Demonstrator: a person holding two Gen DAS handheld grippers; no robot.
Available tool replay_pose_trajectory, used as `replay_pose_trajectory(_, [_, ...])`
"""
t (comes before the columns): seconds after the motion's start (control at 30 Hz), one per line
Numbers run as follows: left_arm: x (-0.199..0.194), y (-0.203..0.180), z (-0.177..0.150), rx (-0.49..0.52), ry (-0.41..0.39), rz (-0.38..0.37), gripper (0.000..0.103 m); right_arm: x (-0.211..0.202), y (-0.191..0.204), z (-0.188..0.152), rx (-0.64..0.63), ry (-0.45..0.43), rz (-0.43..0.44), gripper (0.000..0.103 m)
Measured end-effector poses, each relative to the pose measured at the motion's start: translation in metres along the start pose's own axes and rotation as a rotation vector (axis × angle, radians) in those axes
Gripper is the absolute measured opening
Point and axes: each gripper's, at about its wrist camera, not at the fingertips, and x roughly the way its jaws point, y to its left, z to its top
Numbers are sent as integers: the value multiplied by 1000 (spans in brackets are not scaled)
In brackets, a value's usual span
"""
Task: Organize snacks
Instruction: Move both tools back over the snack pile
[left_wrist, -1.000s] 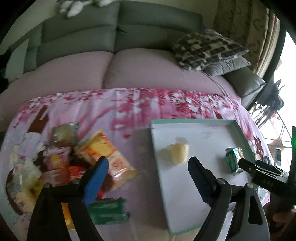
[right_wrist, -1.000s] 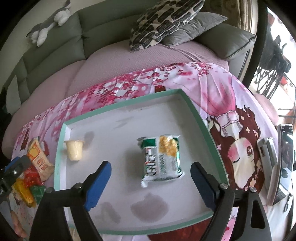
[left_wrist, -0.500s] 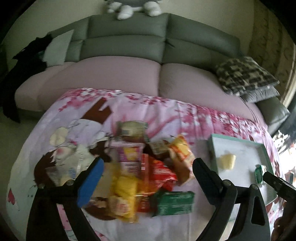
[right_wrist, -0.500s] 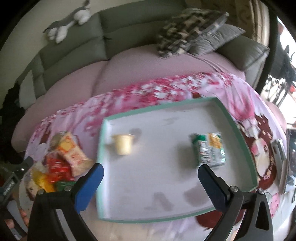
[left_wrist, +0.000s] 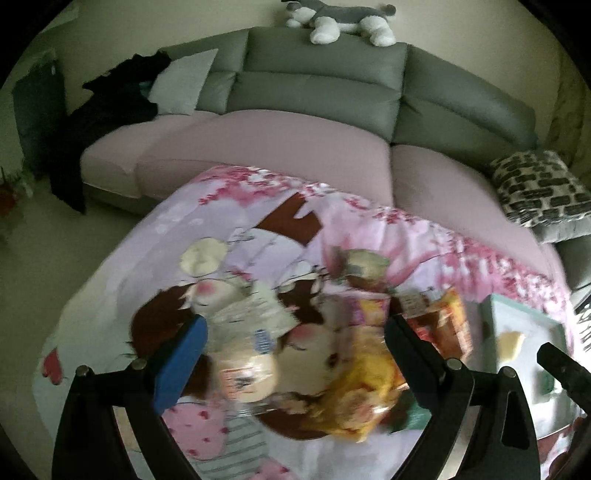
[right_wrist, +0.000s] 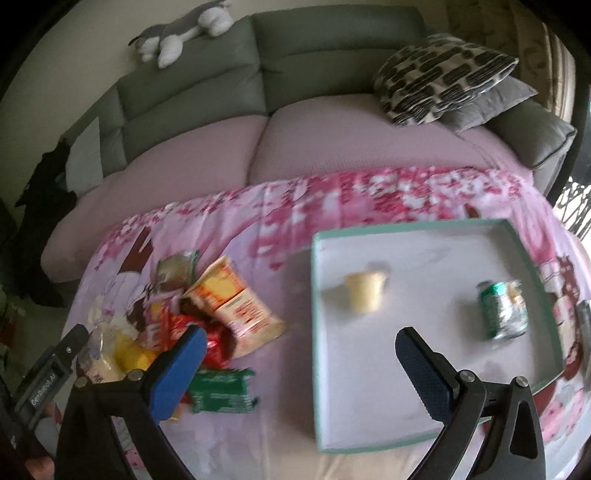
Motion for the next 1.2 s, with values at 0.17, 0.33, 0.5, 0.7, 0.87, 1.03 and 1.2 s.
replay_pose_trajectory(0.17, [5, 13, -16, 18, 36, -1, 97, 29, 26, -27, -24, 76, 18, 103])
replay_pose_trajectory(0.33, [12, 20, -31, 32, 76, -44, 97, 53, 37, -51, -43, 134, -3, 103])
replay_pose_trajectory(0.5, [18, 14, -39, 55, 100, -114, 97, 53, 52, -62, -103, 116, -20, 103])
replay_pose_trajectory(0.7, [16, 7, -41, 81, 97, -165, 97, 54, 74, -75, -183, 111, 9, 103])
replay_pose_trajectory(0.87, [19, 2, -43, 91, 110, -165, 97, 65, 71, -81, -172, 137, 4, 103])
replay_pose_trajectory(1.03, [24, -9, -47, 120, 125, -170, 97, 68, 67, -81, -160, 130, 2, 103])
replay_pose_trajectory(1.2, [29, -18, -49, 132, 134, -169, 97, 72, 73, -82, -177, 128, 16, 95])
